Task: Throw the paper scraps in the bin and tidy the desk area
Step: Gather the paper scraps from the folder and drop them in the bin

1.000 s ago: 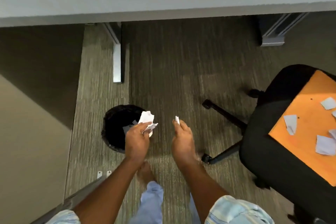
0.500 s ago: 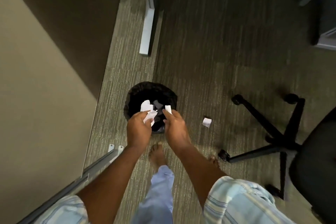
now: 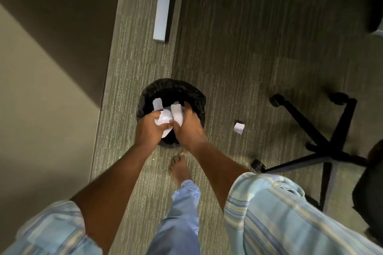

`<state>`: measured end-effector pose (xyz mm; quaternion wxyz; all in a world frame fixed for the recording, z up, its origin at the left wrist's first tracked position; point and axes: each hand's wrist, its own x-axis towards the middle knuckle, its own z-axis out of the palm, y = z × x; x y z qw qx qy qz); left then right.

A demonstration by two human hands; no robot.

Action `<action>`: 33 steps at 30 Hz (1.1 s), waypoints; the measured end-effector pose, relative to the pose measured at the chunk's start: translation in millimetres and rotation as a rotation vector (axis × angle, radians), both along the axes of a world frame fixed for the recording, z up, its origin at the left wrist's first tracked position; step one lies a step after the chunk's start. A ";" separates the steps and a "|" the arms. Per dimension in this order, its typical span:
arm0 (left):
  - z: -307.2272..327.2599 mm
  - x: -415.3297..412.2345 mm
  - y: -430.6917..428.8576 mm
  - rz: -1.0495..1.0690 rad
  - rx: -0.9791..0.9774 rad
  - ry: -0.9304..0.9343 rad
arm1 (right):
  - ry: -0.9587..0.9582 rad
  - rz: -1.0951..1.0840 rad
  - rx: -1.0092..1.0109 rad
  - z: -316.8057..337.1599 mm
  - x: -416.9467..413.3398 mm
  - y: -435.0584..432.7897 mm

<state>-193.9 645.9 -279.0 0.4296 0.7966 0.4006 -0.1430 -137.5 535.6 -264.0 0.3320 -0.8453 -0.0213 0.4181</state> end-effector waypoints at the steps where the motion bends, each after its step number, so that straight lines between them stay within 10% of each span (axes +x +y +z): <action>1: -2.3 0.4 2.1 -0.005 -0.008 -0.013 | -0.005 0.007 0.005 -2.9 0.8 0.6; 33: -24.9 8.4 -15.6 0.041 0.140 0.049 | 0.005 0.022 -0.036 0.0 14.4 -39.9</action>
